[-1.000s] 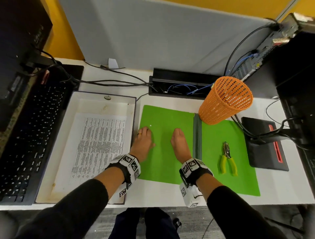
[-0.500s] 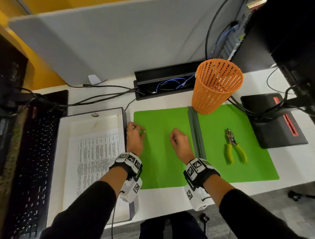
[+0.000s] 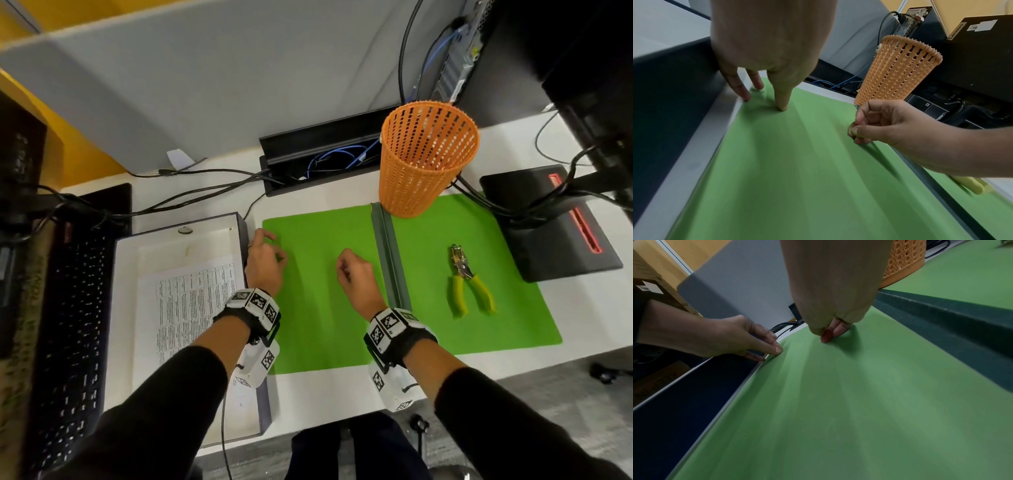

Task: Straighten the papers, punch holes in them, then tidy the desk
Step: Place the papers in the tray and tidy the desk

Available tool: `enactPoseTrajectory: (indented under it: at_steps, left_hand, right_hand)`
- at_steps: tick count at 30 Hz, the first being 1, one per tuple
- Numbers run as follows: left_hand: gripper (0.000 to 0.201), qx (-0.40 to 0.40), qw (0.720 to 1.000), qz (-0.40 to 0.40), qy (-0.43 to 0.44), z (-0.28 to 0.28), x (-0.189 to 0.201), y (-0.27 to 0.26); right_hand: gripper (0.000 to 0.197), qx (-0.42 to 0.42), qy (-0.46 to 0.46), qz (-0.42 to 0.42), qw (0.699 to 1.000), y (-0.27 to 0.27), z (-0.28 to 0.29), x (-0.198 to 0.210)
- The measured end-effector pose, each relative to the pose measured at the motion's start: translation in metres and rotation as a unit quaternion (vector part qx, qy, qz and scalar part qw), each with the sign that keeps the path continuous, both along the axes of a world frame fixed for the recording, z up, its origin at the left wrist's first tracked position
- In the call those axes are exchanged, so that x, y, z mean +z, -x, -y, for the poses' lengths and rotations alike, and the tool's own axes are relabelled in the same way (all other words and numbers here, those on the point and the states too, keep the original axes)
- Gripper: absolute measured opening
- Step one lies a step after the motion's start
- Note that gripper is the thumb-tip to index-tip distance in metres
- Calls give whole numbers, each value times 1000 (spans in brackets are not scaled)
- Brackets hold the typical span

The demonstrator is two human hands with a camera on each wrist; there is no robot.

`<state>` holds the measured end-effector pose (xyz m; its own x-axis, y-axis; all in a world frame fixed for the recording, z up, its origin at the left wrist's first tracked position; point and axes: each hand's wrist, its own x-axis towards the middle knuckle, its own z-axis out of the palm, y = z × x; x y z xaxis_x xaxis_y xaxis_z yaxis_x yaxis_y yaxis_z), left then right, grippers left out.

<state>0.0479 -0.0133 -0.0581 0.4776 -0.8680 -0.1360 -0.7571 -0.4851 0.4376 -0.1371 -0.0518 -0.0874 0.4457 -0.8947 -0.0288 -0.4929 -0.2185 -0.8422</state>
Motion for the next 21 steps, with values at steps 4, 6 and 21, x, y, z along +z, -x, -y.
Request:
enactPoseTrajectory:
  at_steps: [4,6,21]
  left_hand:
    - [2,-11,1000,4,-20,4,3,-1]
    - [2,-15,999,3,-28,5,4,-2]
    - [10,-60,998,-5,12,-8,-7,-6]
  right_hand:
    - [12,1,-6,-3,1000,0,0,1]
    - [12,2,-6,-5,1000,0,0,1]
    - [15,8,-15,2,1000,2,0,1]
